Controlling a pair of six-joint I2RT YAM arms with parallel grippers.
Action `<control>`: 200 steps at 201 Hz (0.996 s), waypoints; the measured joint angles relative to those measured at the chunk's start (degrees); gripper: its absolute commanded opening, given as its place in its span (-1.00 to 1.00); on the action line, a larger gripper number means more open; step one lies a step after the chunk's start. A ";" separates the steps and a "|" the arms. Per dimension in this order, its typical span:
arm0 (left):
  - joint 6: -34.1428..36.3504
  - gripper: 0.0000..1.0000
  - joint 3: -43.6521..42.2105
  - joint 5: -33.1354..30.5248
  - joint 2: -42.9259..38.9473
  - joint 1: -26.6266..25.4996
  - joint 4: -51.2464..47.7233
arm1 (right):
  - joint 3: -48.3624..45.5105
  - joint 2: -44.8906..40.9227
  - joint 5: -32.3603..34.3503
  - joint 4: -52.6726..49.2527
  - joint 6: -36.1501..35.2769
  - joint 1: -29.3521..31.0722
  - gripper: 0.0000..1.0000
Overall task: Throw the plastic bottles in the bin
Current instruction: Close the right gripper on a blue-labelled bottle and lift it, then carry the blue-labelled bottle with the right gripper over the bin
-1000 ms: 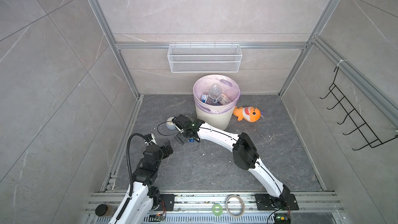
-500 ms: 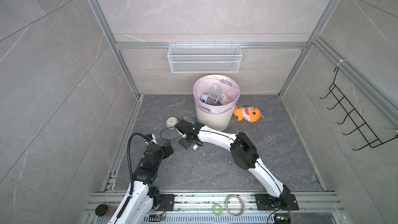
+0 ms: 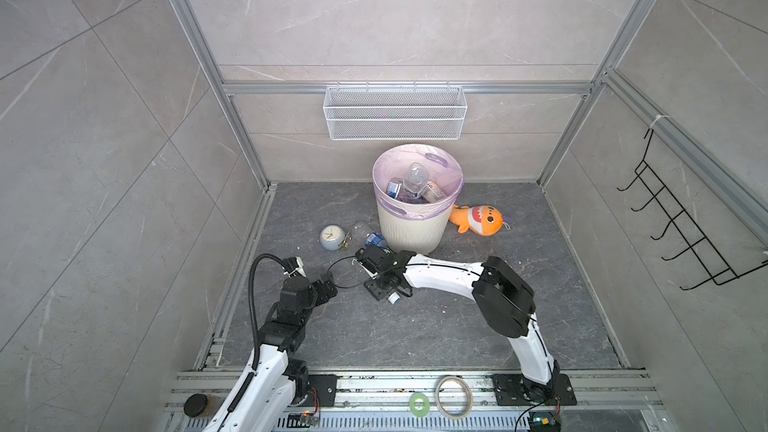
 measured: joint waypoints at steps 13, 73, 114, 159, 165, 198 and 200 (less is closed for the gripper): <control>0.42 0.99 0.00 1.75 1.29 0.04 1.09 | -4.79 -4.61 0.74 1.97 0.90 0.76 0.13; 2.54 0.99 0.13 8.68 9.99 0.02 3.80 | -27.87 -28.94 5.70 10.03 7.91 2.21 0.13; 3.65 0.99 0.13 11.28 8.98 -0.20 5.44 | -39.10 -44.61 10.88 11.34 12.68 4.11 0.13; 4.35 0.99 0.13 12.52 8.76 -0.96 6.21 | -46.95 -60.15 17.42 10.80 17.31 6.54 0.13; 4.42 0.99 0.13 12.55 8.76 -1.09 6.21 | -47.74 -62.12 18.27 10.47 17.92 6.84 0.13; 4.70 0.99 0.13 12.52 8.76 -1.79 6.21 | -49.03 -70.34 22.64 6.97 20.00 7.93 0.14; 4.70 0.99 0.13 12.52 8.76 -1.81 6.21 | -49.03 -70.79 22.99 6.73 20.00 7.93 0.14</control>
